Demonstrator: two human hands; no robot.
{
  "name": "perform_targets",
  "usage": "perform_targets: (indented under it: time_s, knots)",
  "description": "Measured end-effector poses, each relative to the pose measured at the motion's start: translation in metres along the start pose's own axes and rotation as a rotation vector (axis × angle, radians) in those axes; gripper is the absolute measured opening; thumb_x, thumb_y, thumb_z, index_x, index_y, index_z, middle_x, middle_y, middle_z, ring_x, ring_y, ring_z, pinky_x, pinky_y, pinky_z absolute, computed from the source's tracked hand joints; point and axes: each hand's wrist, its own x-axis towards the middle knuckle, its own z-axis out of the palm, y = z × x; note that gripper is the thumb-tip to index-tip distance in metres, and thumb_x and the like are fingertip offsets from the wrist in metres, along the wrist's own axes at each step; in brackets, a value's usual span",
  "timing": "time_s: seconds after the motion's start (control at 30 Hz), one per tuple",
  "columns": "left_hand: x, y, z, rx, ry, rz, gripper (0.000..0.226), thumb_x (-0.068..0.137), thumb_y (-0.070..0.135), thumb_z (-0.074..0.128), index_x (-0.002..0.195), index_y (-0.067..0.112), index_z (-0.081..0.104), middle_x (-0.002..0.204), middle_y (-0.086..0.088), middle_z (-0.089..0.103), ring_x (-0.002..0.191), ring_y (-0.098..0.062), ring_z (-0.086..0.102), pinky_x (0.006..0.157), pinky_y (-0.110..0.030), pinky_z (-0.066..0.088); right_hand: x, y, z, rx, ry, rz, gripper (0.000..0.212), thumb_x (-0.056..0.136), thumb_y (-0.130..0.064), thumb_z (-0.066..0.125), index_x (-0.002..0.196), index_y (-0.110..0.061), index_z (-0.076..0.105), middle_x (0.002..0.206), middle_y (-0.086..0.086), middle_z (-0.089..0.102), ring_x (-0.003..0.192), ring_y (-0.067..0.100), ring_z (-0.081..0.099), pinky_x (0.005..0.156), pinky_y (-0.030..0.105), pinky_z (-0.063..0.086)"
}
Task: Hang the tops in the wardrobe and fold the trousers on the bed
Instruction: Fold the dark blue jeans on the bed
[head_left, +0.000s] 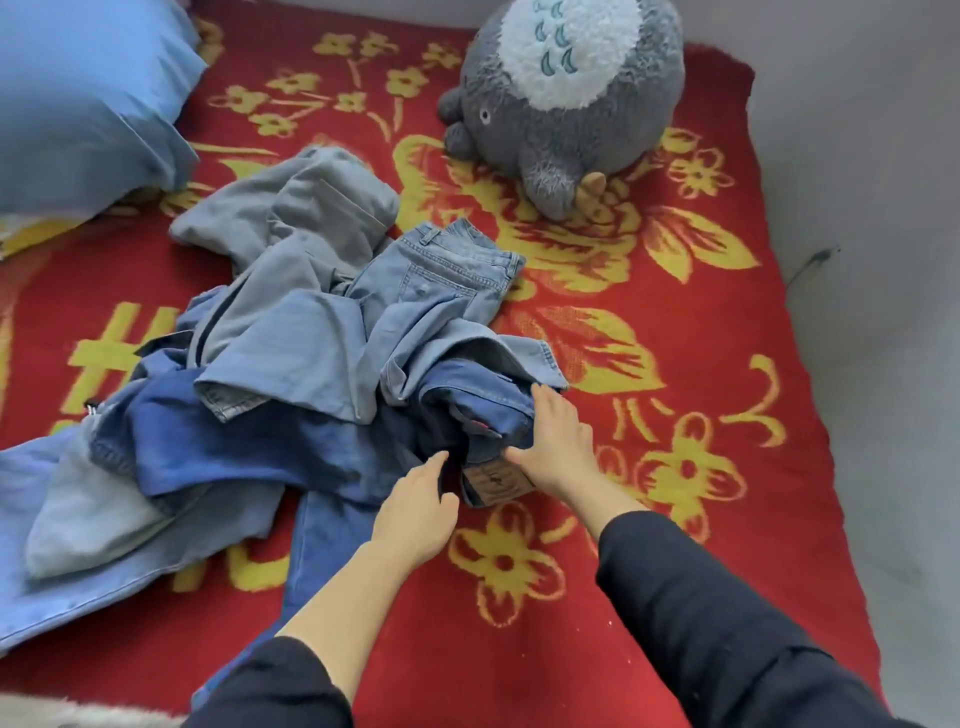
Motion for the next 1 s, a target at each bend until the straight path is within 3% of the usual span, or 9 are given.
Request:
perform_targets:
  time_s: [0.13,0.2,0.27,0.47,0.57,0.63,0.7,0.87,1.0]
  knots:
    - [0.017,0.002,0.016,-0.098,0.039,-0.046,0.066,0.09,0.02,0.046,0.151,0.028,0.02,0.146,-0.004,0.043,0.127,-0.025,0.046,0.096,-0.036,0.044,0.016,0.008,0.018,0.052,-0.065,-0.058,0.056,0.089,-0.036,0.059,0.14,-0.026,0.038,0.152,0.005,0.033,0.145,0.023,0.018,0.111,0.043,0.022]
    - [0.018,0.005,0.024,-0.197,0.034,-0.079,0.07,0.087,0.018,0.05,0.149,0.034,0.022,0.136,-0.003,0.053,0.114,-0.024,0.056,0.085,-0.033,0.047,0.01,0.01,0.022,0.297,-0.111,-0.075,0.028,0.085,-0.031,0.061,0.11,-0.021,0.053,0.109,0.006,0.063,0.11,0.027,0.054,0.092,0.039,0.039]
    - [0.013,0.002,0.031,-0.281,0.011,-0.1,0.079,0.08,0.012,0.053,0.148,0.04,0.022,0.122,0.0,0.062,0.094,-0.018,0.062,0.073,-0.028,0.049,-0.001,0.01,0.019,0.55,-0.178,-0.053,0.016,0.082,-0.028,0.064,0.091,-0.018,0.055,0.081,0.002,0.063,0.077,0.021,0.057,0.067,0.034,0.04]
    - [-0.028,-0.015,0.042,-0.319,-0.108,0.017,0.105,0.062,0.016,0.072,0.147,0.043,0.018,0.139,0.022,0.048,0.12,-0.006,0.053,0.083,-0.023,0.05,-0.035,0.022,-0.03,1.229,-0.19,0.409,0.028,0.074,-0.026,0.068,0.093,-0.005,0.068,0.089,0.01,0.073,0.071,0.023,0.066,0.065,0.029,0.054]
    - [-0.039,-0.007,0.04,-0.333,0.0,0.159,0.099,0.064,0.044,0.075,0.147,0.043,0.021,0.148,0.018,0.038,0.135,-0.004,0.038,0.104,-0.037,0.044,-0.064,0.032,-0.058,1.384,-0.259,0.421,0.06,0.063,-0.033,0.069,0.113,-0.001,0.064,0.108,0.021,0.07,0.088,0.035,0.067,0.084,0.047,0.053]
    - [-0.053,0.007,0.032,-0.391,0.1,0.186,0.088,0.075,0.058,0.064,0.148,0.044,0.017,0.153,0.015,0.031,0.139,-0.006,0.032,0.109,-0.04,0.038,-0.09,0.032,-0.078,1.479,-0.258,0.356,0.045,0.077,-0.029,0.058,0.113,-0.001,0.062,0.104,0.021,0.069,0.083,0.034,0.066,0.079,0.042,0.053]
    - [-0.073,0.023,0.017,-0.62,0.046,0.182,0.09,0.075,0.066,0.06,0.149,0.041,0.015,0.151,0.015,0.034,0.136,-0.004,0.037,0.109,-0.037,0.038,-0.117,0.034,-0.096,1.562,-0.25,0.273,0.033,0.086,-0.023,0.047,0.109,-0.004,0.061,0.095,0.019,0.069,0.077,0.031,0.066,0.073,0.036,0.053]
    - [-0.126,0.037,0.004,-1.522,-0.379,-0.09,0.091,0.057,0.023,0.069,0.14,0.036,0.032,0.105,0.001,0.06,0.092,-0.017,0.056,0.089,-0.035,0.042,-0.198,0.056,-0.13,1.722,-0.095,0.196,0.038,0.084,-0.017,0.036,0.108,-0.002,0.062,0.094,0.018,0.068,0.077,0.03,0.067,0.069,0.032,0.056]
    - [-0.12,0.041,0.013,-1.71,-0.239,-0.448,0.092,0.08,0.052,0.062,0.152,0.021,0.015,0.139,-0.022,0.043,0.124,-0.037,0.049,0.105,-0.051,0.036,-0.264,0.092,-0.134,1.737,-0.08,0.233,0.043,0.083,-0.01,0.032,0.084,-0.004,0.075,0.081,0.015,0.071,0.066,0.026,0.069,0.058,0.027,0.057]
